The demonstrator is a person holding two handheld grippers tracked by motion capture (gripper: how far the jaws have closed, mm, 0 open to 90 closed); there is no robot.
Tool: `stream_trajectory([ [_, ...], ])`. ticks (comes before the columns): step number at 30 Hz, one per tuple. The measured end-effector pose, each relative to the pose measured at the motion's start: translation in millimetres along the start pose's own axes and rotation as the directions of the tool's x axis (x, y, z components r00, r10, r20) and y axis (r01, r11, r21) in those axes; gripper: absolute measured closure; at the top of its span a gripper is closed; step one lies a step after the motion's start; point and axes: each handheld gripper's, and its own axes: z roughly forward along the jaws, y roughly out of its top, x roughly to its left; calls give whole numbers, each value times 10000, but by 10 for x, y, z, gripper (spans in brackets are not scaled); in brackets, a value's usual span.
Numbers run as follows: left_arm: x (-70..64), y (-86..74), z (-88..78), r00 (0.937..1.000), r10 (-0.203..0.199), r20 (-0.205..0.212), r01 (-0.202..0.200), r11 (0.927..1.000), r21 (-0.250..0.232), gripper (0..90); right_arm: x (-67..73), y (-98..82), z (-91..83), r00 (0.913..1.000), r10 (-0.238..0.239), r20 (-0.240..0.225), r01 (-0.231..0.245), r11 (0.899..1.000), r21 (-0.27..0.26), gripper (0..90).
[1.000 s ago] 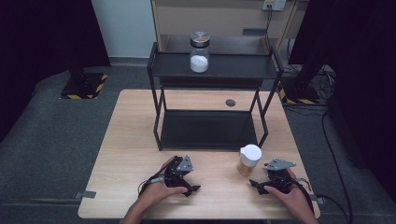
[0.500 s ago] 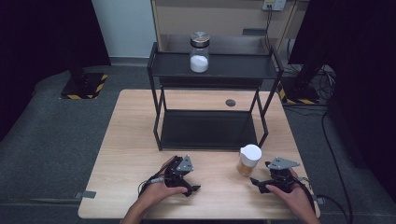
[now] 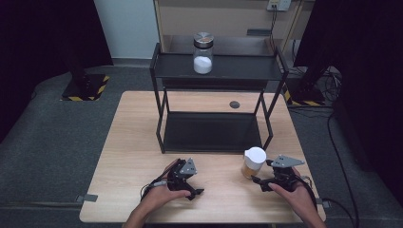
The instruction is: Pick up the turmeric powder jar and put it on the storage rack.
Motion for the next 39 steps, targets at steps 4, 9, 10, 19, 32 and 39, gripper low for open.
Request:
stream_trajectory([
  [4,0,0,0,10000,3,0,-3,10000,1,0,-6,37,2,9999,-32,-103,30,9998,-186,88],
  [9,0,0,0,10000,5,1,-5,10000,1,0,-24,78,24,9997,2,-227,-11,9993,-372,109],
  [10,0,0,0,10000,4,0,-4,10000,1,0,-34,79,37,9996,47,-281,-60,9990,-440,113],
  [19,-3,0,-1,10000,-1,-12,1,10000,3,0,-6,139,115,9994,-1,-358,-29,9965,-836,193],
  [32,-4,-1,-1,10000,-7,-16,7,10000,1,0,54,141,123,9989,-454,-135,439,9948,-922,312],
  [39,-3,-1,-1,10000,-6,-15,6,10000,0,0,53,153,119,9972,-723,-173,704,9934,-903,312],
])
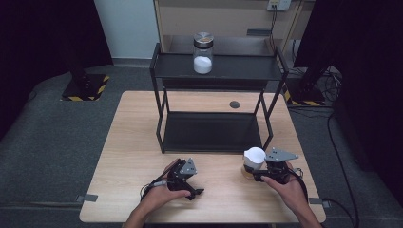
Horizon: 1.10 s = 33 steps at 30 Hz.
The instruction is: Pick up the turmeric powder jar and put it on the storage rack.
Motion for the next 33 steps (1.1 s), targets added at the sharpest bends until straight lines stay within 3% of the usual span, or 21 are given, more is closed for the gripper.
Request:
stream_trajectory([
  [33,0,0,0,10000,0,-1,0,10000,2,0,-227,2,-75,9936,-284,-1097,274,9996,-102,313],
])
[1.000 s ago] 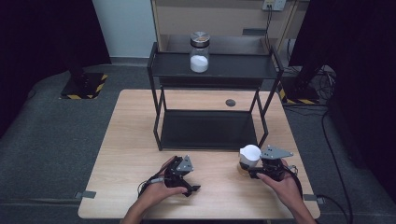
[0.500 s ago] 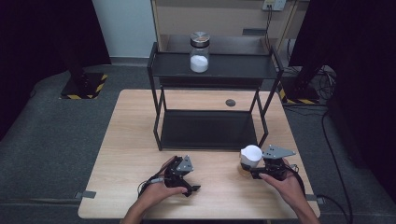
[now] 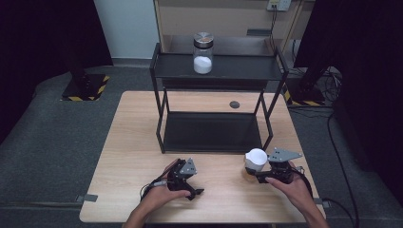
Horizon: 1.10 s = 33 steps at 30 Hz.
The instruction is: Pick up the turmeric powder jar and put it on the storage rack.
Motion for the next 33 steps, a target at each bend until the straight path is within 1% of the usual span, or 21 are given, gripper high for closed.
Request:
stream_trajectory([
  [7,0,-1,0,10000,-5,1,5,10000,-4,0,-44,55,-21,9997,-72,-227,72,10000,10,313],
  [9,0,0,0,10000,-4,1,4,10000,-3,0,-66,65,-30,9994,-15,-335,13,10000,-52,313],
  [24,-3,-1,0,10000,-15,-9,15,10000,-4,0,-149,253,-84,9968,-440,-670,449,9989,113,313],
  [33,0,3,-2,10000,15,-8,-15,10000,21,0,-210,363,-121,9951,-577,-801,589,9982,121,313],
])
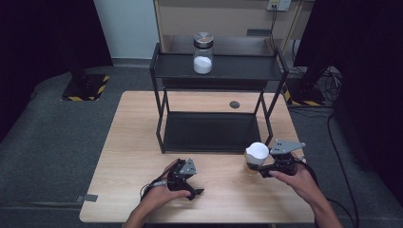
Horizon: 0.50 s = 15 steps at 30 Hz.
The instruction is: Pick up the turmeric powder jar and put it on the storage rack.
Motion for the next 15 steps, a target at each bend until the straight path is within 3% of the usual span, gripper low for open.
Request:
stream_trajectory([
  [15,2,1,-1,10000,9,4,-9,10000,10,0,-104,340,-102,9995,-232,-231,233,9997,46,314],
])
